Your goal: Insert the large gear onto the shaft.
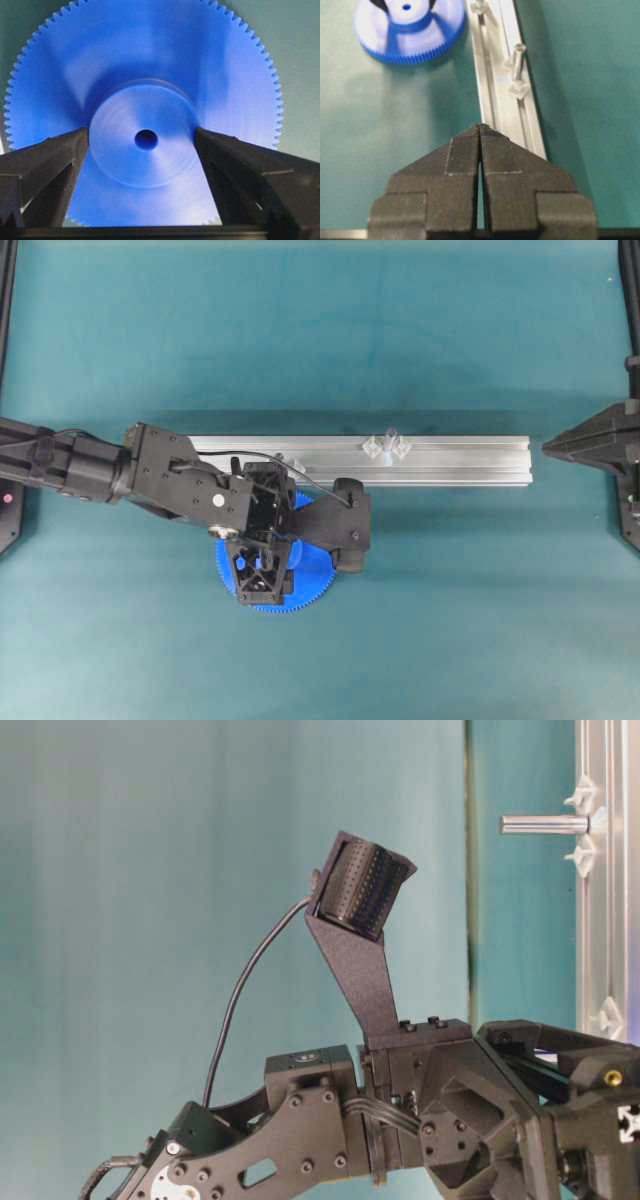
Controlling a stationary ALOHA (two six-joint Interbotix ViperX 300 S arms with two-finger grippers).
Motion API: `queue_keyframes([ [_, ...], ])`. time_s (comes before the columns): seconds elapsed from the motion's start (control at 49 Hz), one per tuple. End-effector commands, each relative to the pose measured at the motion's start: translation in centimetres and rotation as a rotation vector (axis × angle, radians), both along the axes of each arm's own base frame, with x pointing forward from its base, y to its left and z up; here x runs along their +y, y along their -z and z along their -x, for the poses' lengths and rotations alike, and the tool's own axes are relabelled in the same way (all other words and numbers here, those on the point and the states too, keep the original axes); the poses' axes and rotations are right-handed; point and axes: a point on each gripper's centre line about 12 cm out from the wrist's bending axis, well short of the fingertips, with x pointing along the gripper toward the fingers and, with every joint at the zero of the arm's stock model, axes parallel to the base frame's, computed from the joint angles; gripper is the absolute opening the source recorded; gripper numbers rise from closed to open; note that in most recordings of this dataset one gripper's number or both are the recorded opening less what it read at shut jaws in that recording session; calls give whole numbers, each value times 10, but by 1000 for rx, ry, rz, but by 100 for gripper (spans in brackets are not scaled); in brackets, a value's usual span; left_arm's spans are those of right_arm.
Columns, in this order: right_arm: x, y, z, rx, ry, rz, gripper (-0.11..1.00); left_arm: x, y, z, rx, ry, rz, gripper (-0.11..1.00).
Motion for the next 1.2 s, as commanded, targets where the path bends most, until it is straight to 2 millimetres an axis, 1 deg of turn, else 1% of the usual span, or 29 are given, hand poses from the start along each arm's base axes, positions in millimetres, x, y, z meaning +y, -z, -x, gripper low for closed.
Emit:
queue_keyframes([
  [0.0, -1, -3, -2, -10, 8, -9, 1, -4, -8, -4, -28, 10, 2, 95],
  [0.51, 0, -3, -1, -7, 9, -12, 1, -7, -9, -4, -27, -9, 9, 95],
  [0.633, -1, -2, -1, -4, 8, -11, 1, -12, -9, -3, -25, 5, 9, 95],
  [0.857, 0, -2, -1, -4, 9, -12, 1, -14, -9, -3, -26, -9, 13, 95],
  [1.041, 0, -2, -1, -2, 8, -12, 1, -13, -6, -2, -17, -9, 12, 95],
  [1.184, 0, -2, -1, -2, 8, -12, 1, -12, 0, 4, 4, -4, 7, 95],
])
